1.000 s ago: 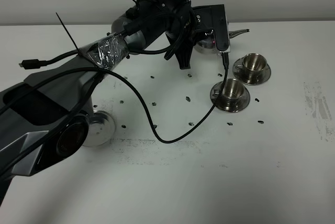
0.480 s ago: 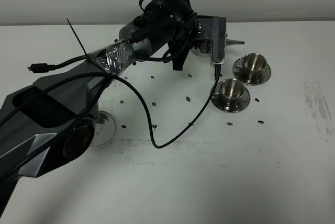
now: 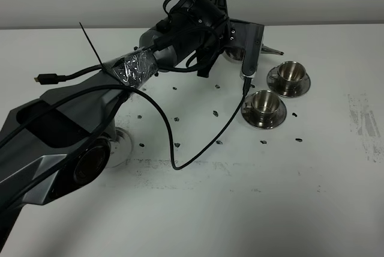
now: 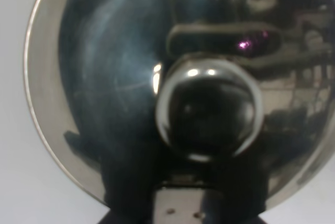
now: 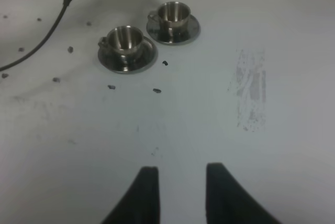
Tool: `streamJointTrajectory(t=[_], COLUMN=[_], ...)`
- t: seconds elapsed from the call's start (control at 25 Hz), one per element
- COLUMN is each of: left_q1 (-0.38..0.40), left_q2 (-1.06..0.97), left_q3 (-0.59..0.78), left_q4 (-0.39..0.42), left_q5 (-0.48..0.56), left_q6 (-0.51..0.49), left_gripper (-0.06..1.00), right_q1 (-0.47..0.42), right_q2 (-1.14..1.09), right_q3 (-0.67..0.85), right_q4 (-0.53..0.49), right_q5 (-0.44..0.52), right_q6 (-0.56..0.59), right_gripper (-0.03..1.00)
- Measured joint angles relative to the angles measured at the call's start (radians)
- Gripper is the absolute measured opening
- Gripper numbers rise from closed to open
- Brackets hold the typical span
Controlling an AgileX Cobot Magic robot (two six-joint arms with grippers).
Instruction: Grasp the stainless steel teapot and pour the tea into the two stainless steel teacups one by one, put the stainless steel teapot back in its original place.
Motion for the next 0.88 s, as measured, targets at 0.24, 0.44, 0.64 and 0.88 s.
streamJointTrajectory(t=[0.24, 0.44, 0.64, 0.88], left_q1=[-0.002, -0.009, -0.009, -0.011], left_q2=[0.000, 0.019, 0.055, 0.059], left_q3=[0.000, -0.001, -0.005, -0.011], left_q4=[0.065, 0.083, 0.101, 0.131], left_q5=[-0.004, -0.027, -0.031, -0.054], left_q6=[-0.001, -0.012, -0.052, -0.075], left_gripper=[0.18, 0.18, 0.18, 0.18], right_q1=[0.000, 0.000, 0.000, 0.000], right_q2=[0.000, 0.000, 0.000, 0.000], right_q3=[0.000, 0.000, 0.000, 0.000], right_q4=[0.000, 0.000, 0.000, 0.000], right_q5=[0.000, 0.000, 0.000, 0.000], right_q6=[0.000, 0.000, 0.000, 0.000], right_gripper=[0.24, 0.24, 0.24, 0.24])
